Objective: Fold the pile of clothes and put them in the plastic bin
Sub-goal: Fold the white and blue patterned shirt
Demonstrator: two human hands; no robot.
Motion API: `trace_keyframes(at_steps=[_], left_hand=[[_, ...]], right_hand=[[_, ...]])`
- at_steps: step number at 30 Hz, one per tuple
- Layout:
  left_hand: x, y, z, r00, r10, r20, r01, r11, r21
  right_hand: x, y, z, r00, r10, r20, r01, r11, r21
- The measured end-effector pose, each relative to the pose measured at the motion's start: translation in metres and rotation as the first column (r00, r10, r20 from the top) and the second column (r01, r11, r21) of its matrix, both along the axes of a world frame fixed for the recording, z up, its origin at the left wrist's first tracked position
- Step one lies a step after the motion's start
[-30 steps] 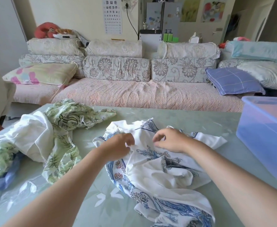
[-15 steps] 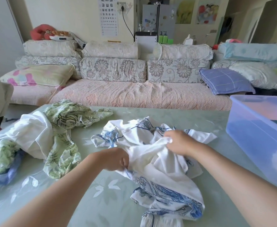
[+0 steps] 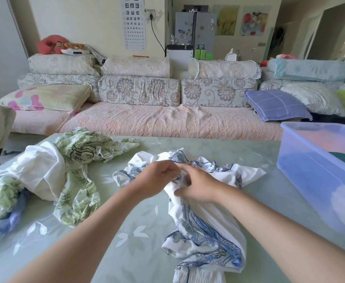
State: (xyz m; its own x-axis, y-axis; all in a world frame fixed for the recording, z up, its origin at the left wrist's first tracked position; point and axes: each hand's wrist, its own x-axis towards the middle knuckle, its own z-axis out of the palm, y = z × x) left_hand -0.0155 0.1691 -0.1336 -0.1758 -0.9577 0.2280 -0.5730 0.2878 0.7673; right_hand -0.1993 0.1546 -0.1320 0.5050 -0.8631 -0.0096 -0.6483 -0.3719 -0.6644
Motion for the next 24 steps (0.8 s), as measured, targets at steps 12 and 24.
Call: trace_keyframes(at_steps=[12, 24], left_hand=[[0.082, -0.038, -0.054, 0.590, 0.271, 0.760, -0.438, 0.899, 0.019], [0.037, -0.055, -0.015, 0.965, 0.078, 0.249, -0.135, 0.966, 0.219]], right_hand=[[-0.032, -0.044, 0.009, 0.346, -0.436, -0.831, 0.168, 0.900, -0.402], [0.047, -0.054, -0.025, 0.988, -0.025, -0.154, 0.003, 0.989, -0.145]])
